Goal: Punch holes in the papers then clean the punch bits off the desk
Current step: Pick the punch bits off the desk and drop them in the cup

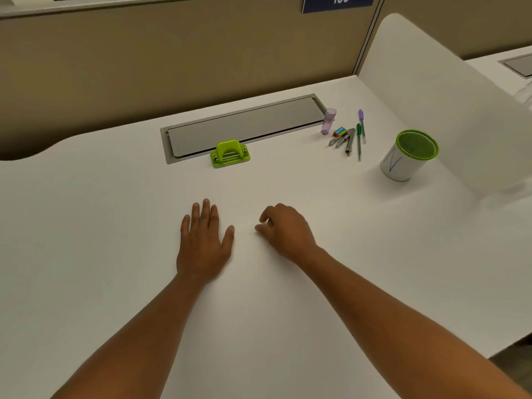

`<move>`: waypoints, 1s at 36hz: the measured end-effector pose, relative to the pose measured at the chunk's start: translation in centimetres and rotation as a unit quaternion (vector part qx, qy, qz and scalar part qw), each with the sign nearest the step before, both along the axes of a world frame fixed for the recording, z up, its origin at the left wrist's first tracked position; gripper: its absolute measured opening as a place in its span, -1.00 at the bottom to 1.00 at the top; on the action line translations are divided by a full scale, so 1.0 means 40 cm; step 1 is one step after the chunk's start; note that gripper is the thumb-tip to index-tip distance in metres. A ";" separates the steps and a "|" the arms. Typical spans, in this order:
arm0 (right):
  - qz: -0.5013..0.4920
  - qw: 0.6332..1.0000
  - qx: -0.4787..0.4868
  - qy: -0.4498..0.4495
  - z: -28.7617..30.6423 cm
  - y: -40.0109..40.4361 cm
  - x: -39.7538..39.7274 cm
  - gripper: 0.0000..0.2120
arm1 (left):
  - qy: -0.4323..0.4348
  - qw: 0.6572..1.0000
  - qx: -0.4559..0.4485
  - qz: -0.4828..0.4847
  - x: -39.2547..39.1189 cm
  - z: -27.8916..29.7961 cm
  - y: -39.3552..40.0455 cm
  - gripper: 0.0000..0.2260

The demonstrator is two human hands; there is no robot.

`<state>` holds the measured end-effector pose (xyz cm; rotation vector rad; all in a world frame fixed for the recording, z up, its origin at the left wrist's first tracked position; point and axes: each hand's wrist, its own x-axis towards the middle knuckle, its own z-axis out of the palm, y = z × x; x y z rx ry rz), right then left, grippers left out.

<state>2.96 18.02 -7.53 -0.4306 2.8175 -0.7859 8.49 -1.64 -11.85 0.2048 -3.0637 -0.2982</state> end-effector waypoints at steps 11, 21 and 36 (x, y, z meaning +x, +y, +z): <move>-0.004 0.998 0.053 0.036 -0.007 -0.052 0.018 -0.74 | -0.005 1.000 -0.004 0.000 -0.001 -0.004 -0.006 -0.35; -0.108 0.992 0.002 -0.068 0.021 0.037 -0.046 -0.76 | -0.011 1.000 0.000 0.000 0.003 0.005 -0.004 -0.35; -0.046 0.995 0.086 0.006 0.006 0.042 -0.030 -0.76 | -0.018 1.000 0.000 -0.002 0.004 0.005 -0.005 -0.35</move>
